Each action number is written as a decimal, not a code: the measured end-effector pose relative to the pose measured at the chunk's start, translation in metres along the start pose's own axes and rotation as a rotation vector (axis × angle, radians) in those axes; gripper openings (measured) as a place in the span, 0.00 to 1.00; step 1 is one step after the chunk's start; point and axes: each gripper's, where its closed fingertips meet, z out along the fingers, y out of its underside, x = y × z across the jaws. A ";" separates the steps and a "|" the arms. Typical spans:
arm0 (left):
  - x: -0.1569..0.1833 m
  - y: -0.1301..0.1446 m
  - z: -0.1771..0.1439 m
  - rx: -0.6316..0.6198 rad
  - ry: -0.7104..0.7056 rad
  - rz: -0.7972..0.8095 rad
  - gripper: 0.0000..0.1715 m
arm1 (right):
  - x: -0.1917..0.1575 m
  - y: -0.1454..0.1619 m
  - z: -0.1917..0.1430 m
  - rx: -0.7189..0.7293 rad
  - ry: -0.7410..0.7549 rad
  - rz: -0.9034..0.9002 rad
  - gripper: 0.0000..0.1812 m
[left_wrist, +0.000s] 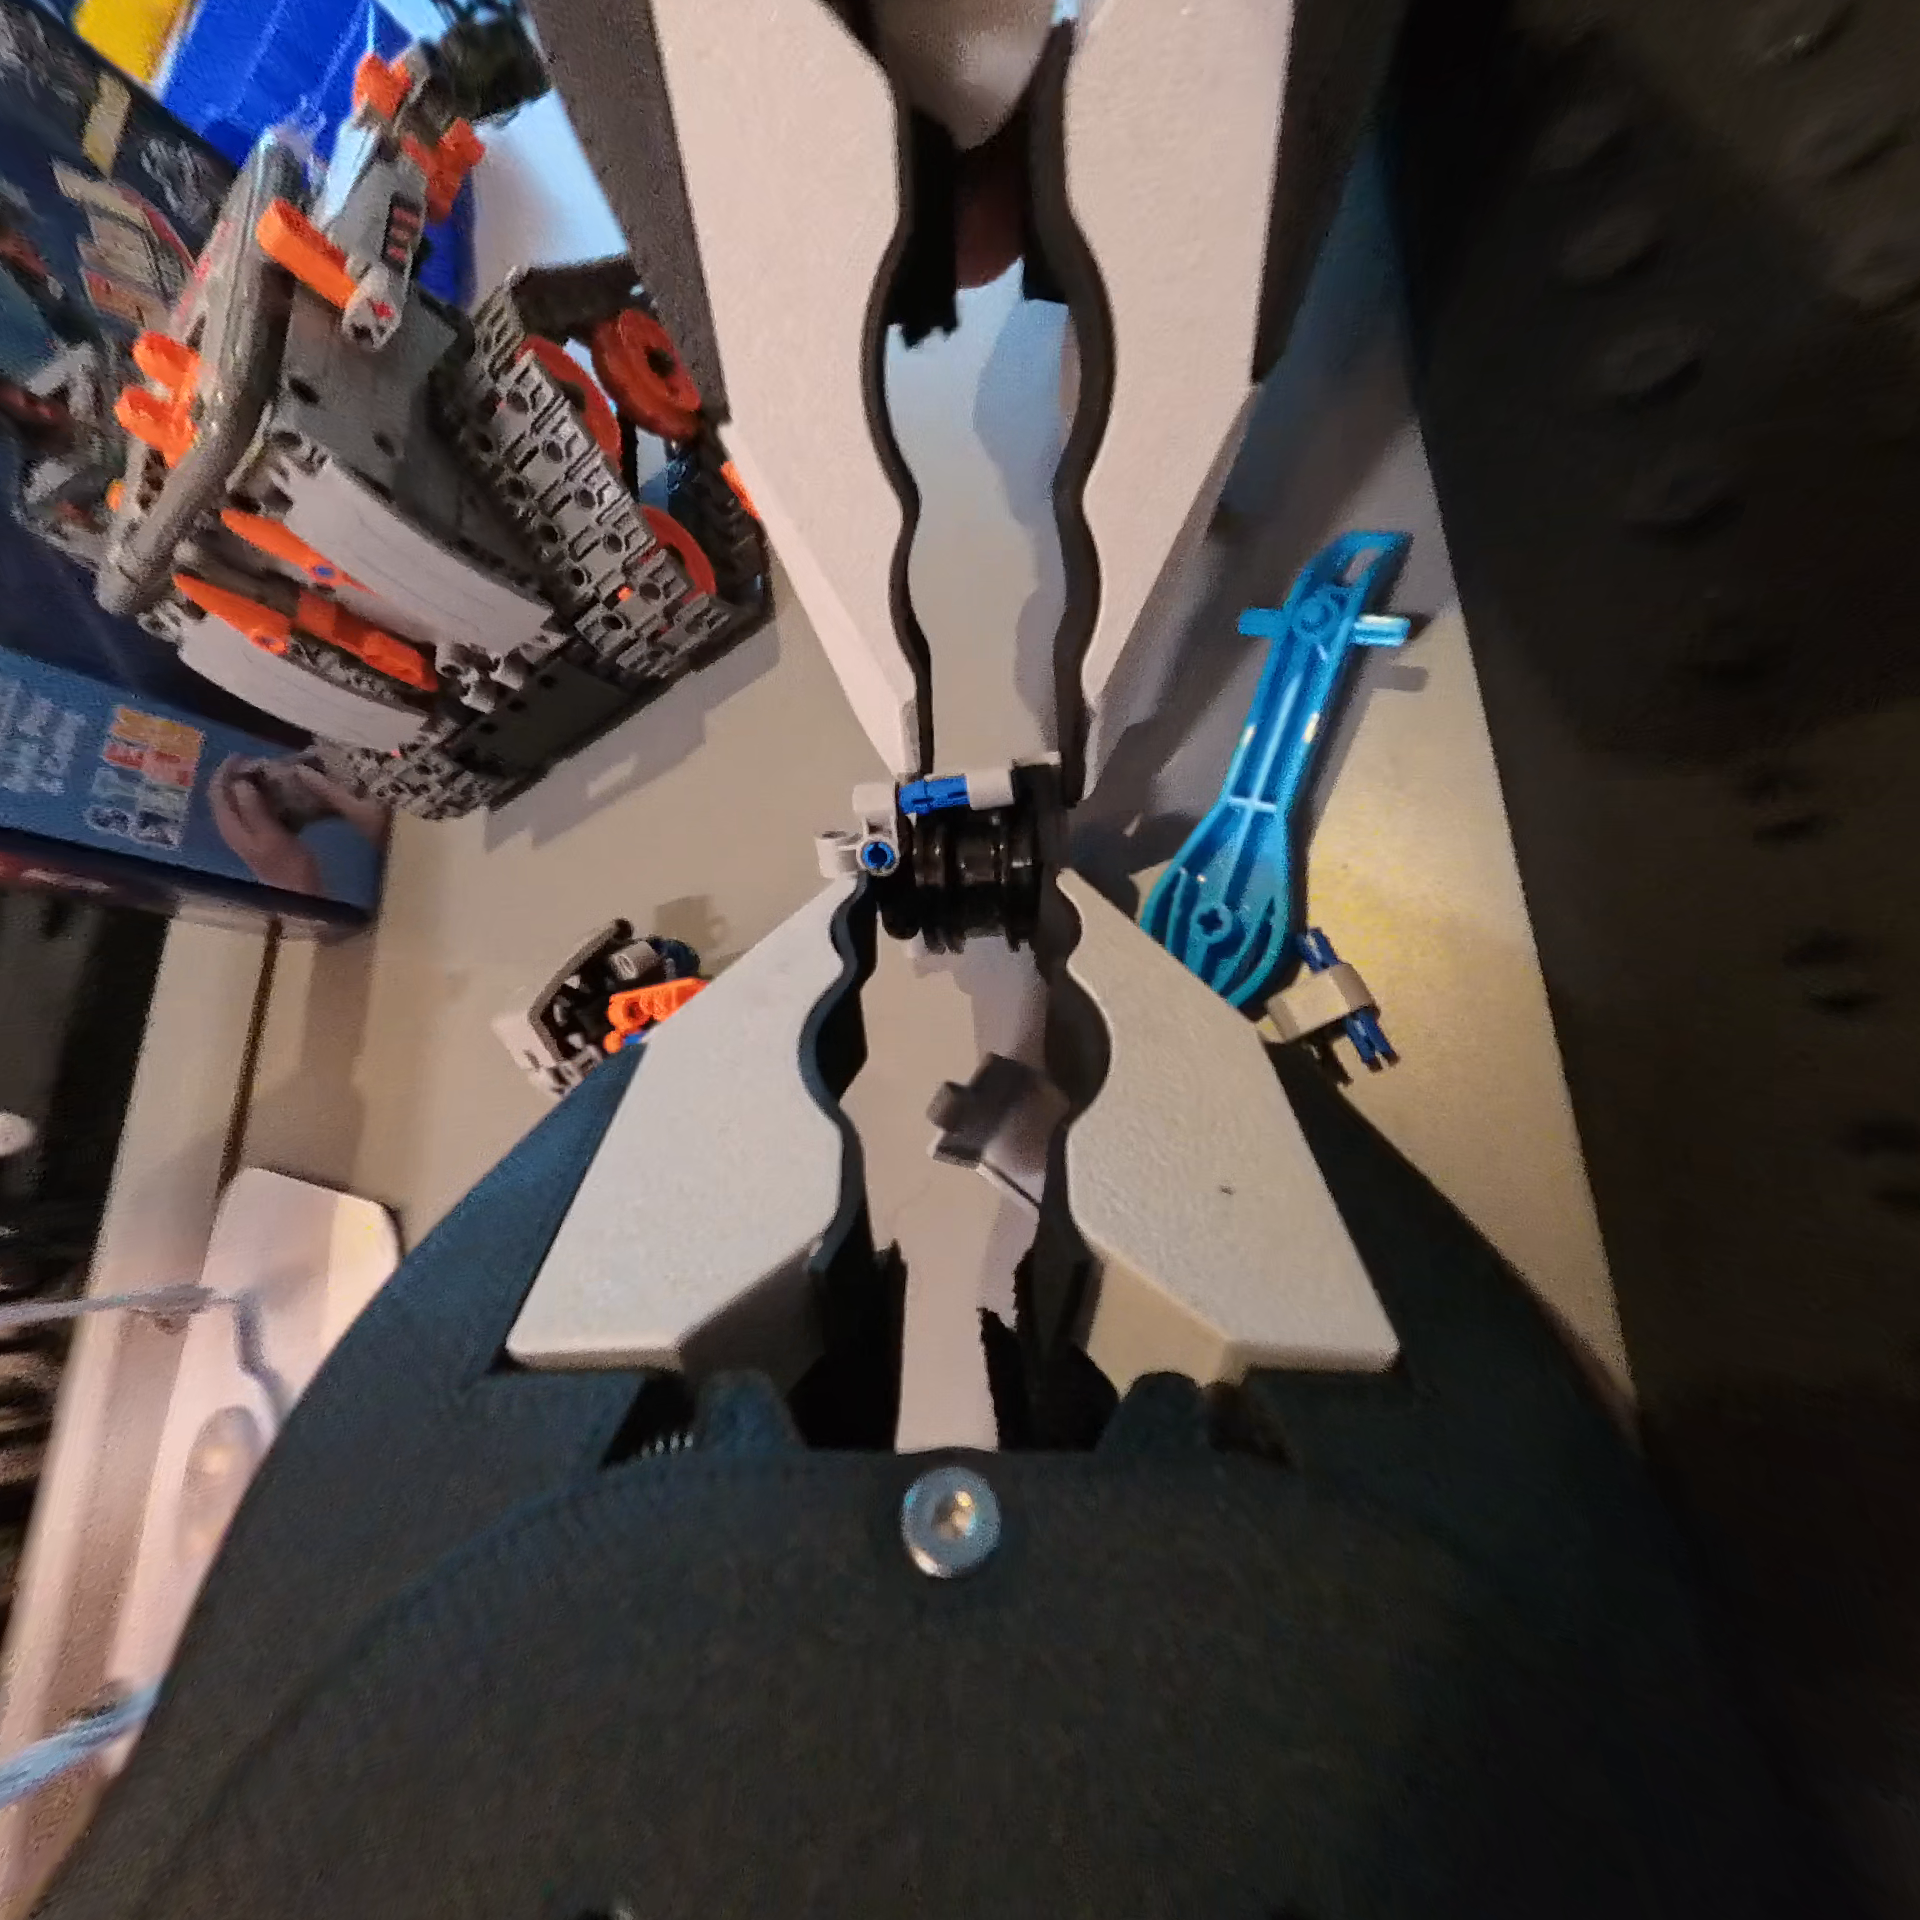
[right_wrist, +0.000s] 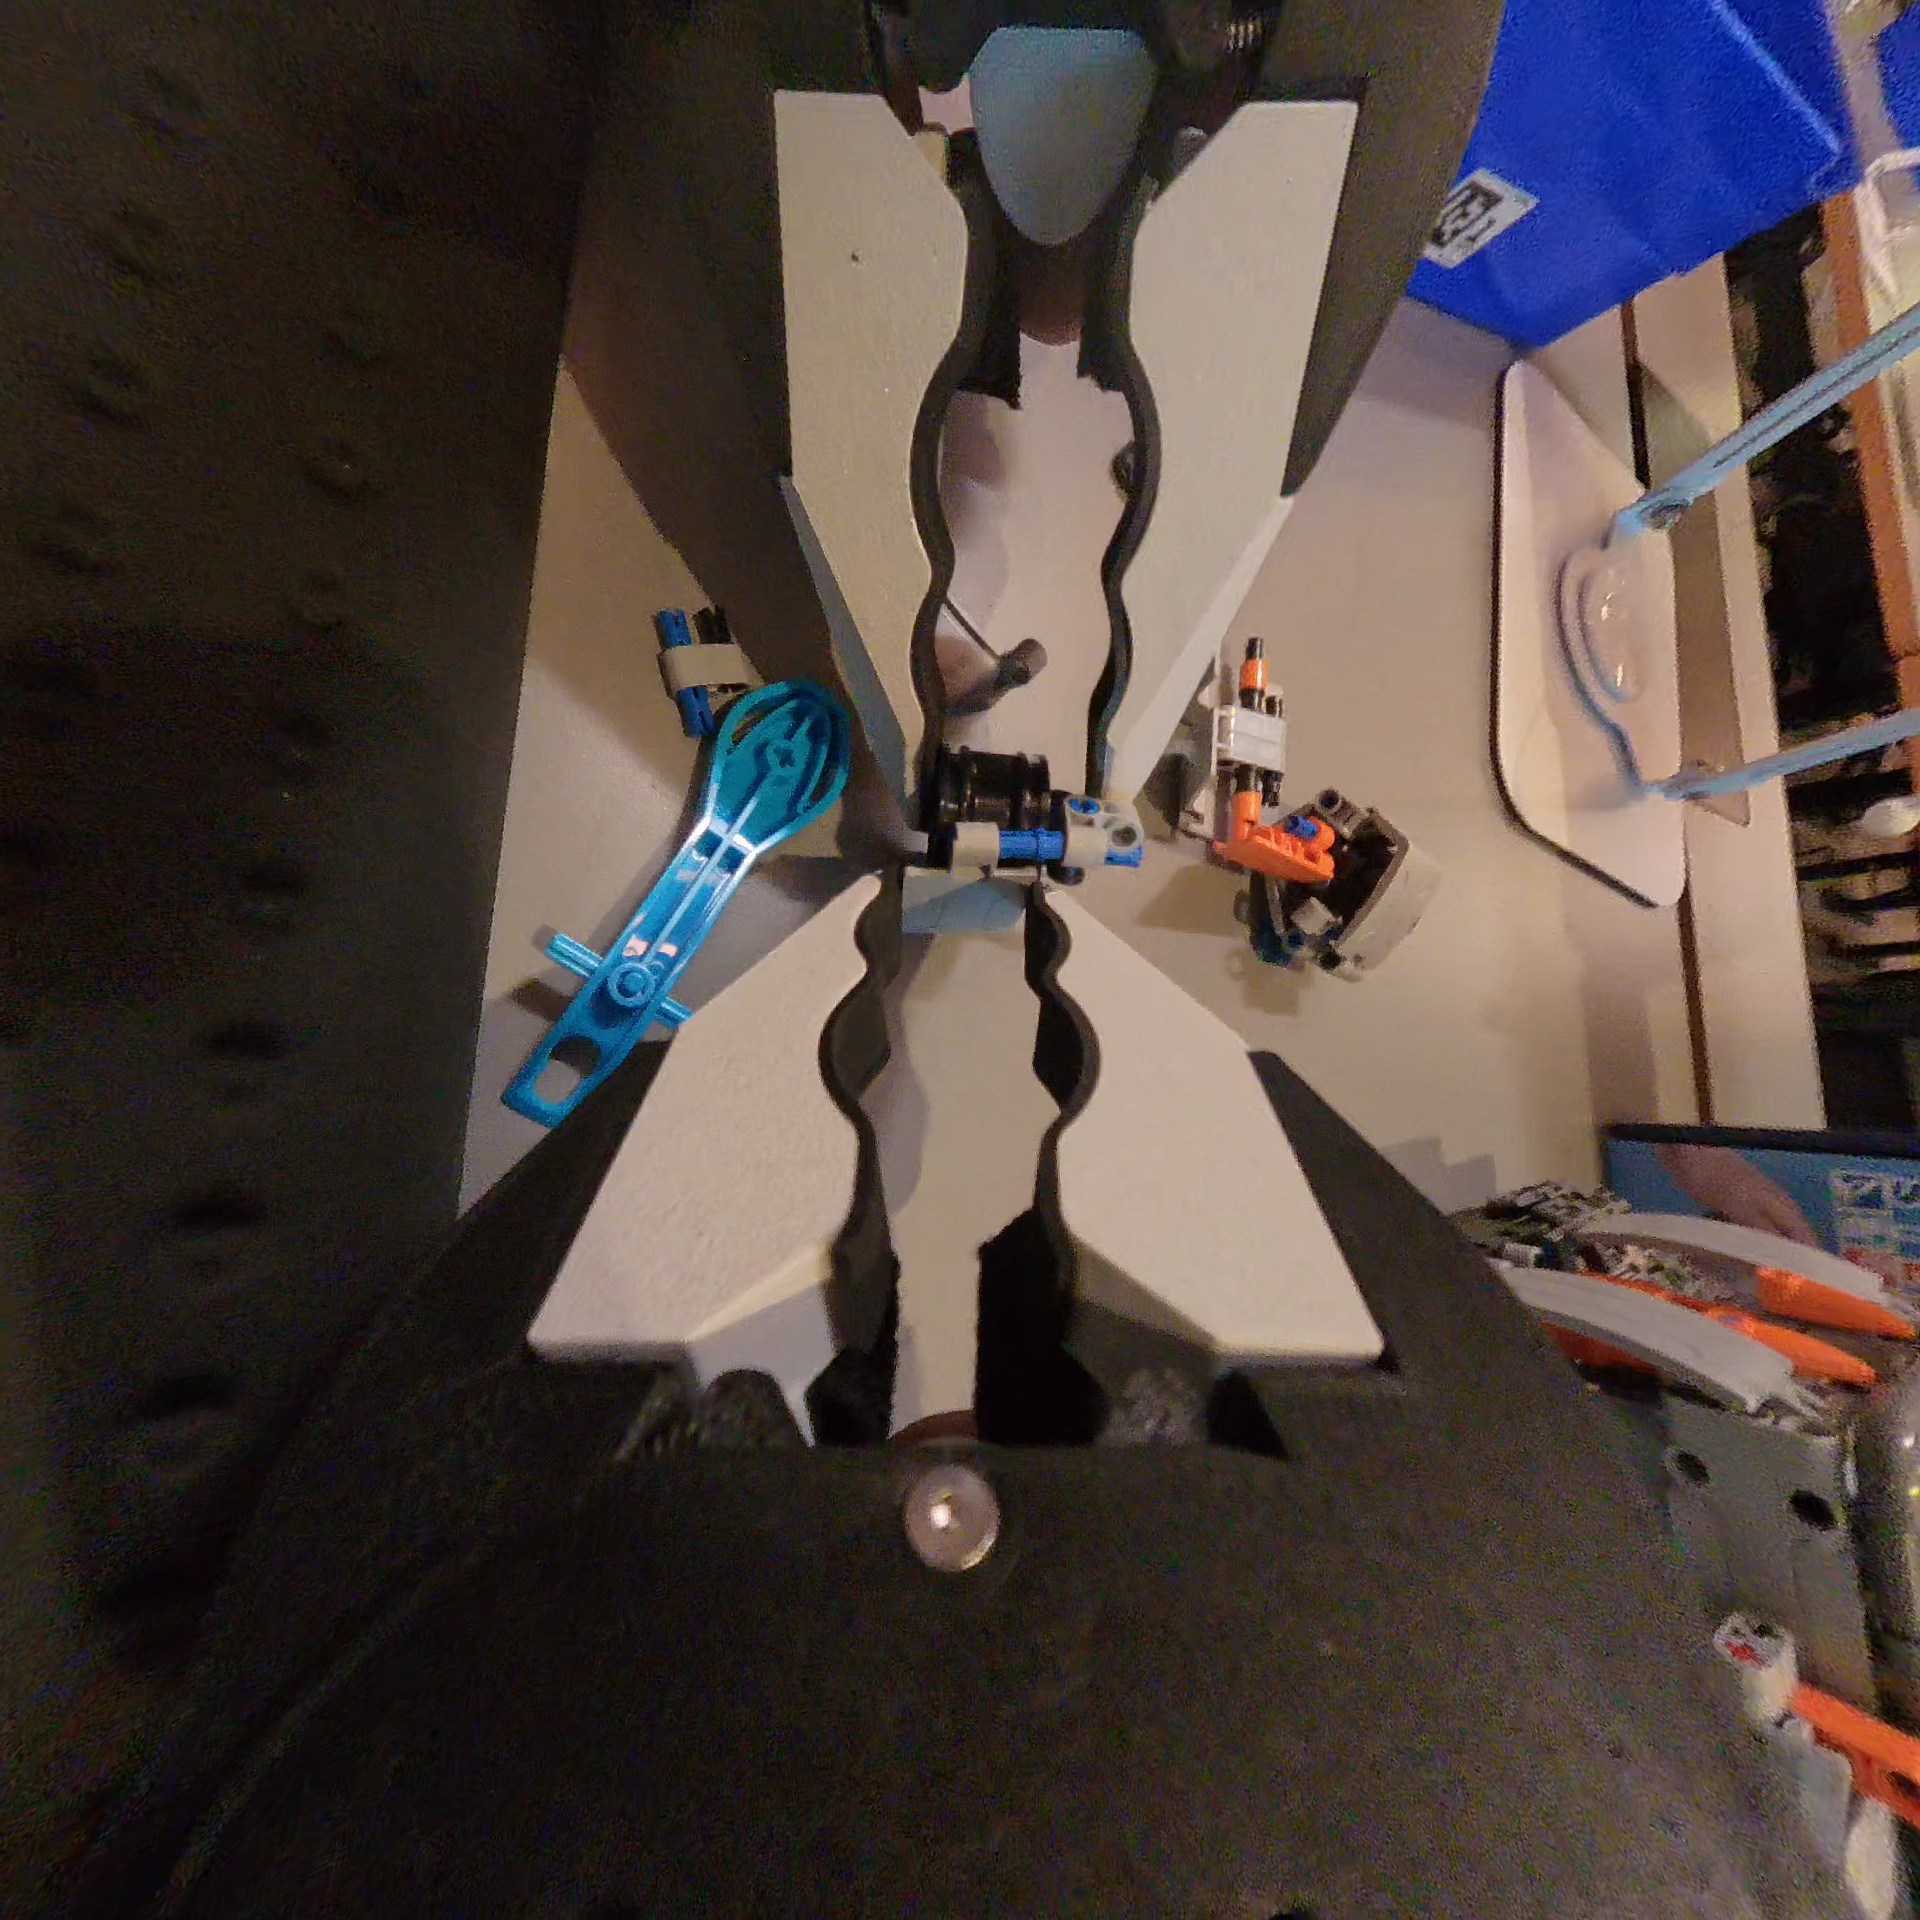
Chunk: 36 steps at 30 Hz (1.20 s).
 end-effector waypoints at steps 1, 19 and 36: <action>-0.001 0.000 0.002 0.005 0.012 -0.053 0.16 | 0.001 0.001 0.000 0.004 -0.001 0.014 0.11; -0.013 0.006 0.012 -0.003 0.043 -0.388 0.12 | 0.020 0.001 -0.001 0.032 0.105 0.199 0.10; -0.046 0.015 0.012 0.061 0.014 -0.622 0.10 | -0.004 -0.004 0.022 -0.059 0.140 -0.056 0.00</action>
